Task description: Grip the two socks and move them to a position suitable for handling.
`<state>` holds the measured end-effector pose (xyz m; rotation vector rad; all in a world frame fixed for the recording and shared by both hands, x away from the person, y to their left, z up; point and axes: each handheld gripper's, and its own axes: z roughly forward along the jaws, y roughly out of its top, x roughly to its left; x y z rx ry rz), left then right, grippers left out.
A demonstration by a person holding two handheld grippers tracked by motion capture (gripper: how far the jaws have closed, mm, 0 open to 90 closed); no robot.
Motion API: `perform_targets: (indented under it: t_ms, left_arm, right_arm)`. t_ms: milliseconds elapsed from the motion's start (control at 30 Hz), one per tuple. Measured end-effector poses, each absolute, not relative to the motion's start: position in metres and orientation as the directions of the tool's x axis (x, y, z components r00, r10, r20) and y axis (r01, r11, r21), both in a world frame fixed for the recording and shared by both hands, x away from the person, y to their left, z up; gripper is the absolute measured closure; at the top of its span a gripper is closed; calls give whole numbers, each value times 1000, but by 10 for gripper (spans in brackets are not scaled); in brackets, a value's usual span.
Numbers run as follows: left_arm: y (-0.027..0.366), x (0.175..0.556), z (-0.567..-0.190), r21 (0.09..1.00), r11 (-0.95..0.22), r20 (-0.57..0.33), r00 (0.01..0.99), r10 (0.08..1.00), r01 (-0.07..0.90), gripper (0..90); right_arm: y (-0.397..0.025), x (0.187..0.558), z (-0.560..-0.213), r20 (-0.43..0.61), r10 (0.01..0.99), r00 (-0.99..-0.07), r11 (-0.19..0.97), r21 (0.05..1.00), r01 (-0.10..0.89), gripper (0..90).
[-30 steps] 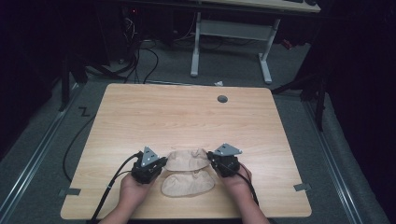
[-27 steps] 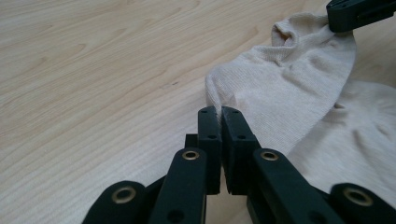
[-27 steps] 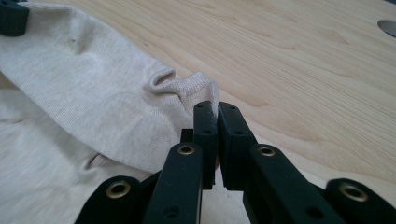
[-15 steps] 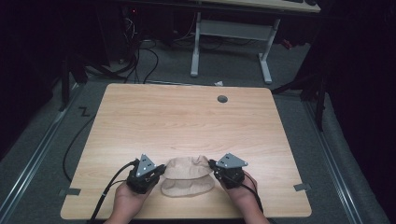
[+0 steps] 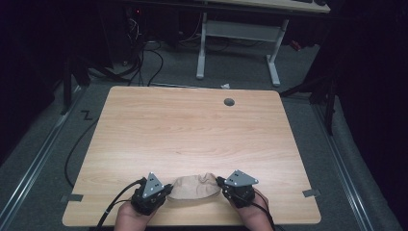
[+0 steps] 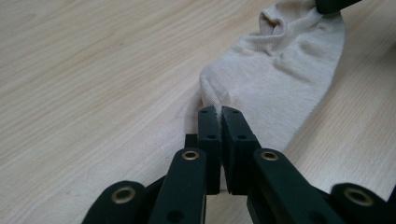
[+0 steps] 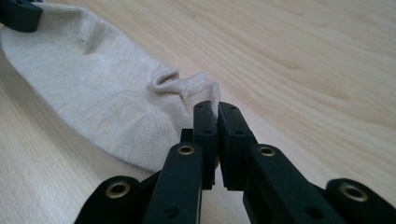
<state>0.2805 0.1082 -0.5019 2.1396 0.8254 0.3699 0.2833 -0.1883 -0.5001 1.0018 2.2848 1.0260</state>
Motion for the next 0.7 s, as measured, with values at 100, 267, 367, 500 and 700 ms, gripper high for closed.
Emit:
perform_targets:
  t_ms: [100, 267, 367, 500, 700]
  left_arm:
    - [106, 281, -508, 748, -497, 5, 744, 668, 441, 865]
    - [106, 288, -519, 706, -521, -1, 737, 676, 480, 861]
    - [107, 290, -522, 705, -520, -8, 738, 675, 483, 855]
    - [108, 293, -523, 708, -529, 14, 740, 673, 468, 847]
    - [109, 303, -525, 729, -471, -27, 708, 706, 497, 839]
  right_arm:
    - [-189, 283, -505, -85, 758, -646, 468, 761, 449, 864]
    - [-182, 285, -513, -80, 747, -660, 500, 722, 479, 863]
    - [-180, 287, -518, -85, 742, -665, 519, 701, 489, 862]
    - [-177, 289, -519, -94, 743, -662, 528, 691, 494, 861]
    - [-171, 295, -521, -104, 752, -651, 524, 694, 494, 861]
